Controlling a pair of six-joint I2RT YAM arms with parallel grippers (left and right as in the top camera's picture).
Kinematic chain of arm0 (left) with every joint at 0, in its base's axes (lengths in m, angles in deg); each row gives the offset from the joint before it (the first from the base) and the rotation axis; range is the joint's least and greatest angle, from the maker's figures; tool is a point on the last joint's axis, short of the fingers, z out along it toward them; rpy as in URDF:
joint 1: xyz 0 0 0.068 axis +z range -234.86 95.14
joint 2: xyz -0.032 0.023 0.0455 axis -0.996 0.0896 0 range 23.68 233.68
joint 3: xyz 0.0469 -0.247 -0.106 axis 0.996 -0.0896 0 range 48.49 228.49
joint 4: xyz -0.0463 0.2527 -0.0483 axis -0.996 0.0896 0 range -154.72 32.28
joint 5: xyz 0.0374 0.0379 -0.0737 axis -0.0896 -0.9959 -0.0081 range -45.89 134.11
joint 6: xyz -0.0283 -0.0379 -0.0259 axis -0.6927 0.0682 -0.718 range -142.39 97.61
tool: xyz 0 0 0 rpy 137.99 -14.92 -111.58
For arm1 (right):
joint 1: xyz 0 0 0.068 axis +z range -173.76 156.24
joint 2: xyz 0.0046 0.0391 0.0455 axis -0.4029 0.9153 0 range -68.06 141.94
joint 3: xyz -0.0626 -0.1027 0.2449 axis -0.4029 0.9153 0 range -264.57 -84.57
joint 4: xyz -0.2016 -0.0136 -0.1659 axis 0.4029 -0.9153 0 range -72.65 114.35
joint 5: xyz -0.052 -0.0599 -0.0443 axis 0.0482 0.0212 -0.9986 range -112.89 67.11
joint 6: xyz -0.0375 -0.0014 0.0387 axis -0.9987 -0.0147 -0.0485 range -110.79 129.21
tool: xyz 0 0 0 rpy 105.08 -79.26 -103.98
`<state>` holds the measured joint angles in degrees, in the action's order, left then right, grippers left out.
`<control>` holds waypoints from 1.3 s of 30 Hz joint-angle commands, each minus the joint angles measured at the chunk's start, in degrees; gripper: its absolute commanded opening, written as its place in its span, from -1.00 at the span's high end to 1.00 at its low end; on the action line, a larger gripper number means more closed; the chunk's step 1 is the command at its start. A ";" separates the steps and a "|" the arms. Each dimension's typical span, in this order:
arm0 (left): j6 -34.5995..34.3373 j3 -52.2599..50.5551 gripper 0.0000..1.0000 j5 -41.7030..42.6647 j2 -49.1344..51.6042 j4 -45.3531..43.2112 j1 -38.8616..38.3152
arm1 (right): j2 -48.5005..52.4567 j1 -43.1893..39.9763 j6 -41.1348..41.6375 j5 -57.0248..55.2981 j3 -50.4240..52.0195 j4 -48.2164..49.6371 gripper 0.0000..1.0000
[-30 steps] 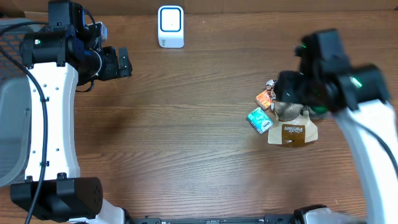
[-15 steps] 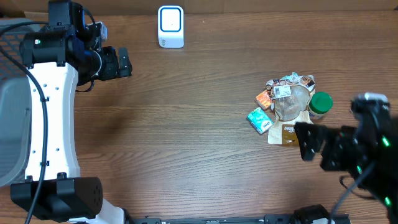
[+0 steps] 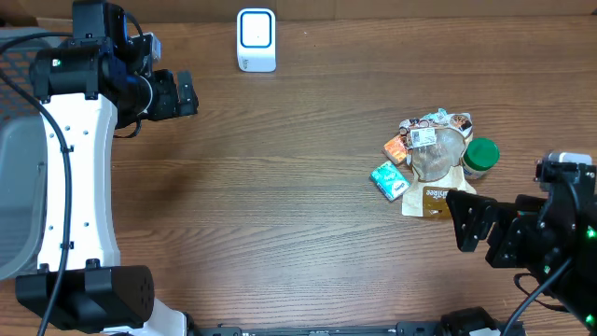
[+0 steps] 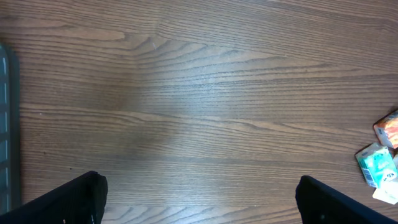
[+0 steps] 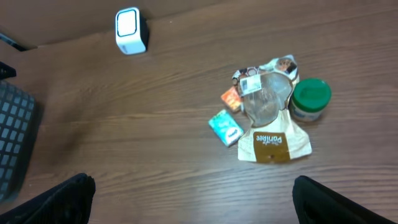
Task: Scan the item barcode
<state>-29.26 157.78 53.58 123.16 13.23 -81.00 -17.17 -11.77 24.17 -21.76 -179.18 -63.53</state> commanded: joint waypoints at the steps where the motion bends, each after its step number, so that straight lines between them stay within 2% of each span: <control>1: 0.46 1.09 -0.99 0.48 -0.50 -0.22 -0.28 | -0.48 -0.02 -0.17 -2.86 0.31 2.58 -1.00; 5: 0.46 1.09 -0.99 0.48 -0.50 -0.22 -0.28 | -2.80 -0.09 -0.33 -5.75 3.93 8.07 -1.00; 10: 0.46 1.09 -0.99 0.48 -0.50 -0.22 -0.28 | -8.85 -1.36 -5.31 -5.49 14.05 19.63 -1.00; 14: 0.46 1.09 -0.99 0.48 -0.50 -0.22 -0.28 | -15.58 -3.06 -7.85 -5.31 26.16 31.36 -1.00; 30: 0.46 1.09 -0.99 0.48 -0.50 -0.22 -0.28 | -40.72 -5.01 -7.78 -2.43 74.40 73.92 -1.00; 36: 0.46 1.09 -0.99 0.48 -0.50 -0.22 -0.28 | -46.73 -5.01 -7.74 0.13 86.27 83.49 -1.00; 39: 0.46 1.09 -0.99 0.48 -0.50 -0.22 -0.28 | -49.37 -5.01 -7.74 0.63 89.09 83.78 -1.00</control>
<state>-29.26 157.83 53.56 123.16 13.23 -81.02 -63.94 -16.34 16.67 -22.48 -92.23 19.44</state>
